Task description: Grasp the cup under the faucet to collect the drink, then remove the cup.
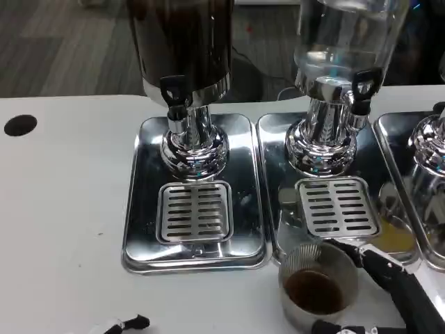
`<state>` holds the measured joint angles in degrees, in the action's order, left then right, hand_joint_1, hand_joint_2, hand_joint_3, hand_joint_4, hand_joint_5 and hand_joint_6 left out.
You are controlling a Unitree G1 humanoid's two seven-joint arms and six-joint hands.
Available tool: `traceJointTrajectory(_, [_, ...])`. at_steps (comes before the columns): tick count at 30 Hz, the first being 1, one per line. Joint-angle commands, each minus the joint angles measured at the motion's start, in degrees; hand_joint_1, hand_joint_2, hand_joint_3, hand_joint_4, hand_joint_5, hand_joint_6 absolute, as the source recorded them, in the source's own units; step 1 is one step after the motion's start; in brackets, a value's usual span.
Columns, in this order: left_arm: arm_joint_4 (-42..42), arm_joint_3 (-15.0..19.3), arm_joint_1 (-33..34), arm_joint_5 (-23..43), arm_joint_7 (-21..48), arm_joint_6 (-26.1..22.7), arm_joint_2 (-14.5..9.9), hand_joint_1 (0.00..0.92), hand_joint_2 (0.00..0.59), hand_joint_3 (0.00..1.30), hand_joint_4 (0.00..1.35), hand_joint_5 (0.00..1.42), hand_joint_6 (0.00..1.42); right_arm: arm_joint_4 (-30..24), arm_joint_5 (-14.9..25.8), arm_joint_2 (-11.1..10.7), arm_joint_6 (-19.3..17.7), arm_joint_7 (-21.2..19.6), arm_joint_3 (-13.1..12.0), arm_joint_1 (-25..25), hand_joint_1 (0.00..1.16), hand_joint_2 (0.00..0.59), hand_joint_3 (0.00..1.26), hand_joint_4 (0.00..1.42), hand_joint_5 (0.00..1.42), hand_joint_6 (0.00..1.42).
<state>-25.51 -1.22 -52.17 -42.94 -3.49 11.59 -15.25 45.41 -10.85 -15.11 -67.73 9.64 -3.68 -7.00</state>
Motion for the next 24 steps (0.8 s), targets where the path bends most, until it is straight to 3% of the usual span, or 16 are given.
traceJointTrajectory(1, [-0.6,1.2,-0.9,1.4,-0.6,0.5,-0.5,0.000,0.091,0.34,0.25,0.43,0.82,-0.5,-5.8,-2.2,-1.6,-4.7,-0.1,0.5,0.70,0.090,0.08,0.05,0.12,0.07])
traceJointTrajectory(10, [-2.2,3.5,-1.9,2.0,-2.1,1.8,-0.3,0.000,0.089,0.34,0.25,0.42,0.80,-2.6,-7.0,-3.1,-0.5,-8.1,1.7,0.0,0.65,0.118,0.07,0.00,0.07,0.06])
traceJointTrajectory(18, [-4.7,8.7,-4.2,3.5,-6.0,5.8,0.5,0.000,0.097,0.35,0.29,0.45,0.79,-3.5,-6.7,-3.0,0.7,-8.9,3.4,-0.7,0.65,0.121,0.07,0.00,0.07,0.05])
traceJointTrajectory(24, [-5.5,10.9,-5.0,2.8,-7.4,7.4,1.3,0.000,0.098,0.37,0.31,0.40,0.53,-4.7,-5.4,-3.0,0.5,-9.1,3.4,-1.0,0.60,0.166,0.11,0.02,0.08,0.06])
